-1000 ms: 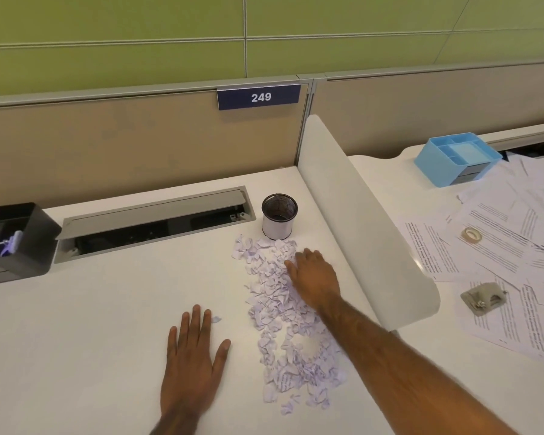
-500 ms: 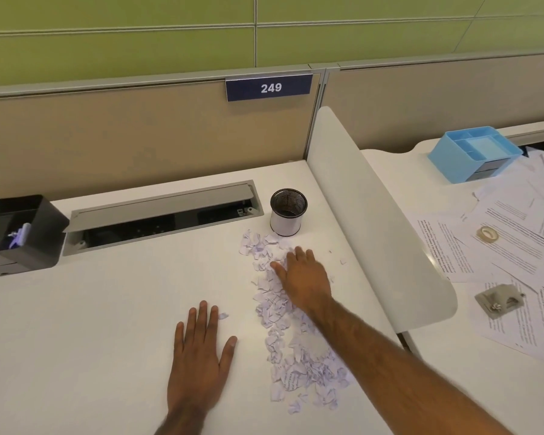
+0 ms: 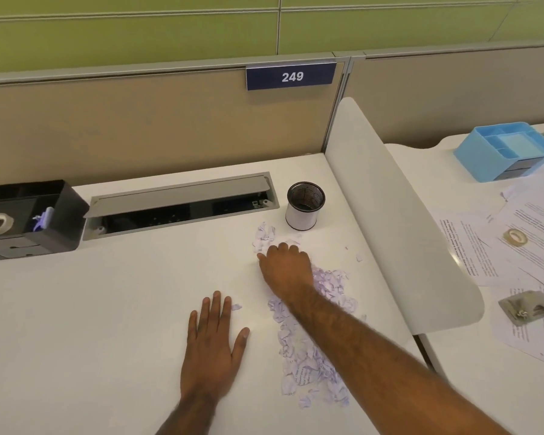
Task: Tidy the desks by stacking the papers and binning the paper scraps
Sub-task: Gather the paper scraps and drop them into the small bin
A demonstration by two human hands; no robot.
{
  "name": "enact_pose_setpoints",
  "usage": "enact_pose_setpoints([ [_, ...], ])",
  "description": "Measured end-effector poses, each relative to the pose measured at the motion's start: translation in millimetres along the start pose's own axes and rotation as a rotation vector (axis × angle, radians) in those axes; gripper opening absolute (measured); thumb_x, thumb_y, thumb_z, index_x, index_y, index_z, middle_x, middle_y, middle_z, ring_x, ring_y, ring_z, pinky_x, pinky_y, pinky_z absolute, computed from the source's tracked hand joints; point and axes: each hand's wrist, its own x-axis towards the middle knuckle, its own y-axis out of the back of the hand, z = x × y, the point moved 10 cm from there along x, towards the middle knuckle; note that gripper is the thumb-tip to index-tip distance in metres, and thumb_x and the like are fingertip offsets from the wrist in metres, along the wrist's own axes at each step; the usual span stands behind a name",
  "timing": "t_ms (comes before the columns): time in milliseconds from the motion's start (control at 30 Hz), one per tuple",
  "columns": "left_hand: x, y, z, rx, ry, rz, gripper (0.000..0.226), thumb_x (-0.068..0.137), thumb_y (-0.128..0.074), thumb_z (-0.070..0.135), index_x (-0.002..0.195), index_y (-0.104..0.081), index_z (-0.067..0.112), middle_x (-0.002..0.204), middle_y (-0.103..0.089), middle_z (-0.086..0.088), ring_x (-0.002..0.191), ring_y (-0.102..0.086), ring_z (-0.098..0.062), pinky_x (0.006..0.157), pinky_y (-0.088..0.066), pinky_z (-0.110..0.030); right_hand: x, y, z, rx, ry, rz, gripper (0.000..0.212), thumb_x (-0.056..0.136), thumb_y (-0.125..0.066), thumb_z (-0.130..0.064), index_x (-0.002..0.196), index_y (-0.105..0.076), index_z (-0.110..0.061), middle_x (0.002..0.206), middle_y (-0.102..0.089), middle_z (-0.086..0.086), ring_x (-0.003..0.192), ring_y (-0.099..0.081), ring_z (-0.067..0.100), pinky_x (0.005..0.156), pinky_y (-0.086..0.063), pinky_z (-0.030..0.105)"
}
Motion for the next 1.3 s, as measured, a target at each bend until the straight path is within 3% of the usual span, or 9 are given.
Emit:
enact_pose_setpoints([
  [100,-0.3,-2.5,1.1,0.004,-0.001,-0.006,0.07,0.104,-0.017,0.061,0.163,-0.007,0.025,0.172,0.003,0.004,0.158,0.004,-0.016,0.127,-0.005,-0.045,12.1,25.4,-17.7,-0.025,0.044,0.133,0.041,0.107,-0.034,-0.035,0.12,-0.062,-0.009,0.116,-0.065,0.011,0.1,-0.064,0.029,0.082,-0.051,0.039],
  [200,-1.1,-1.7,0.0,0.005,0.0,-0.001,0.07,0.104,-0.018,0.061,0.163,-0.007,0.025,0.172,0.002,0.003,0.158,0.004,-0.016,0.126,-0.005,-0.044,41.0,23.0,-28.5,0.015,0.101,0.075,0.044,0.106,-0.035,-0.039,0.133,-0.054,-0.009,0.133,-0.057,0.014,0.118,-0.055,0.032,0.091,-0.048,0.044],
  [300,-0.5,-2.0,-1.0,0.026,0.0,-0.006,0.071,0.104,-0.02,0.06,0.163,-0.006,0.024,0.172,0.004,0.003,0.158,0.005,-0.016,0.126,-0.006,-0.045,58.4,-9.7,-28.7,0.066,0.159,-0.142,0.062,0.104,-0.032,-0.052,0.154,-0.03,-0.015,0.165,-0.02,0.015,0.151,-0.02,0.037,0.118,-0.027,0.055],
  [400,-0.8,-1.1,-1.7,0.012,-0.003,0.003,0.071,0.104,-0.022,0.059,0.163,-0.007,0.024,0.172,0.002,0.003,0.158,0.003,-0.016,0.126,-0.007,-0.045,48.3,-31.4,-25.0,0.09,0.178,-0.226,0.073,0.103,-0.027,-0.059,0.16,-0.015,-0.015,0.17,-0.002,0.011,0.156,-0.002,0.033,0.125,-0.013,0.054],
  [533,-0.2,-1.6,-1.6,0.005,-0.007,0.006,0.071,0.104,-0.023,0.059,0.163,-0.01,0.022,0.172,-0.001,0.002,0.158,0.0,-0.017,0.126,-0.009,-0.046,2.7,-37.2,-24.7,0.11,0.179,-0.198,0.077,0.102,-0.024,-0.063,0.158,-0.02,-0.011,0.169,-0.007,0.012,0.156,-0.007,0.034,0.124,-0.017,0.053],
  [733,0.2,-1.5,-2.9,0.009,-0.001,0.005,0.072,0.104,-0.019,0.061,0.163,-0.007,0.024,0.172,0.001,0.003,0.158,0.002,-0.017,0.126,-0.006,-0.044,-24.9,0.6,-16.8,0.09,0.174,-0.018,0.054,0.105,-0.033,-0.05,0.13,-0.058,-0.008,0.145,-0.051,0.012,0.123,-0.055,0.028,0.1,-0.049,0.044],
  [1000,-1.3,-0.4,-5.4,0.024,0.006,0.0,0.072,0.103,-0.015,0.062,0.163,-0.003,0.025,0.171,0.006,0.005,0.158,0.007,-0.014,0.127,-0.004,-0.044,-12.0,-23.4,29.5,0.135,0.023,-0.202,0.076,0.102,-0.026,-0.063,0.15,-0.039,-0.005,0.163,-0.027,0.016,0.149,-0.025,0.034,0.119,-0.03,0.048],
  [1133,-0.6,-0.9,-3.7,0.014,0.0,0.007,0.072,0.102,-0.017,0.062,0.163,-0.008,0.025,0.172,0.001,0.004,0.158,0.003,-0.016,0.127,-0.008,-0.046,-48.1,-2.6,18.8,0.181,0.095,-0.028,0.066,0.103,-0.027,-0.061,0.127,-0.063,-0.01,0.14,-0.057,0.01,0.129,-0.052,0.029,0.106,-0.043,0.044],
  [1300,-1.0,-1.1,-2.5,0.016,-0.004,0.013,0.073,0.102,-0.012,0.063,0.163,-0.01,0.023,0.172,0.0,0.003,0.158,0.003,-0.016,0.127,-0.008,-0.046,-36.2,3.9,103.7,0.261,-0.182,0.116,0.07,0.103,-0.024,-0.062,0.148,-0.044,-0.013,0.163,-0.029,0.011,0.152,-0.023,0.029,0.125,-0.018,0.045],
])
